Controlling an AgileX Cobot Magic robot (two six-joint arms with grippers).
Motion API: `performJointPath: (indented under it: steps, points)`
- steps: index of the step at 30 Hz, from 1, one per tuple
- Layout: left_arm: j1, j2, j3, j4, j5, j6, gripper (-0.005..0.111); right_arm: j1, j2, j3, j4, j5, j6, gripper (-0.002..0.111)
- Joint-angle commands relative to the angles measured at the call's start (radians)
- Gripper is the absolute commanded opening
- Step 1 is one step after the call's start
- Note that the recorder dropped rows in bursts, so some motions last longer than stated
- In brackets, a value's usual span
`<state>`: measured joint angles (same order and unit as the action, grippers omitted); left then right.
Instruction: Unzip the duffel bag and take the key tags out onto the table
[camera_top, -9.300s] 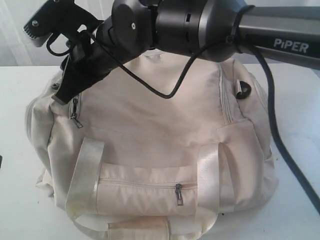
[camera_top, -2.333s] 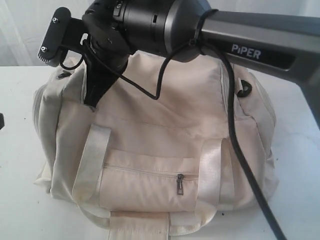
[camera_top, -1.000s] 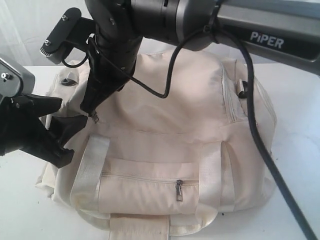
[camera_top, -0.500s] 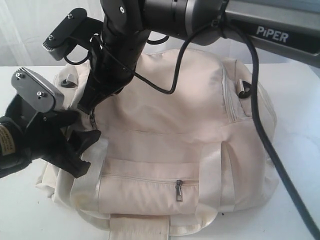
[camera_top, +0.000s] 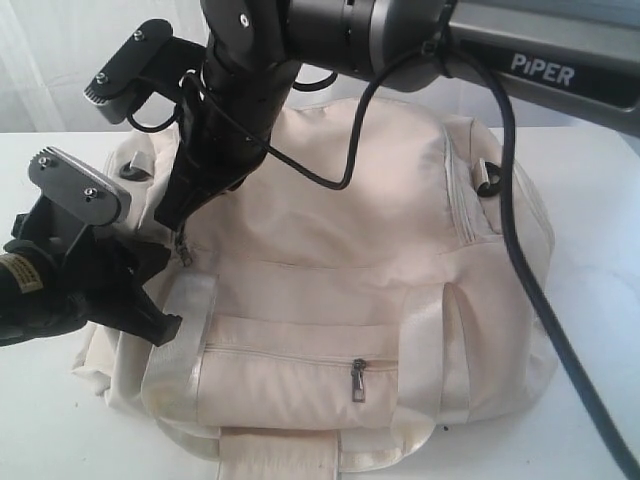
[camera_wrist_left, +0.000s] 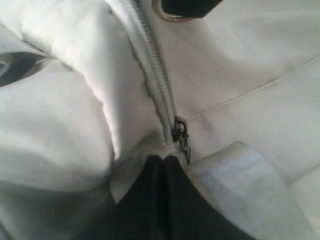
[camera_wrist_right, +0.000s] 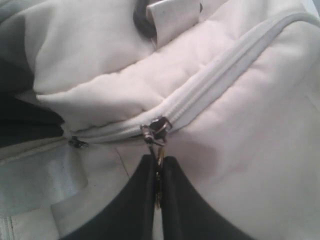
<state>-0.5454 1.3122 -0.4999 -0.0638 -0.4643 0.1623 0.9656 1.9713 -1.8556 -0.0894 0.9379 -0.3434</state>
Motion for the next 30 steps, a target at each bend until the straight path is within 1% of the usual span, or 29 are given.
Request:
performJointPath:
  steps: [1, 6, 11, 13, 17, 23, 26, 30]
  points:
    - [-0.006, -0.001, -0.001, -0.023, 0.121, -0.008, 0.000, -0.009, -0.016, -0.007, -0.007, -0.028, -0.012, 0.000]
    - [-0.006, -0.069, -0.001, -0.035, 0.204, -0.008, 0.000, -0.009, -0.017, -0.007, -0.019, -0.058, -0.016, 0.000]
    - [-0.006, -0.143, -0.001, -0.033, 0.273, -0.006, 0.000, -0.009, -0.017, -0.007, -0.025, -0.143, -0.062, 0.000]
    - [-0.006, -0.160, -0.001, -0.033, 0.294, -0.006, 0.000, -0.009, -0.017, -0.007, -0.057, -0.183, -0.062, 0.000]
    - [-0.006, -0.173, -0.001, -0.033, 0.309, -0.006, 0.000, -0.009, -0.015, -0.007, -0.159, -0.225, -0.020, 0.000]
    - [-0.006, -0.175, -0.001, -0.033, 0.326, -0.008, 0.000, -0.010, 0.011, -0.009, -0.258, -0.275, 0.012, 0.000]
    - [-0.006, -0.177, -0.001, -0.033, 0.331, -0.022, 0.000, -0.013, 0.037, -0.011, -0.281, -0.298, 0.020, 0.000]
    - [-0.006, -0.177, -0.001, -0.033, 0.344, -0.034, 0.000, -0.036, 0.080, -0.065, -0.286, -0.307, 0.053, 0.000]
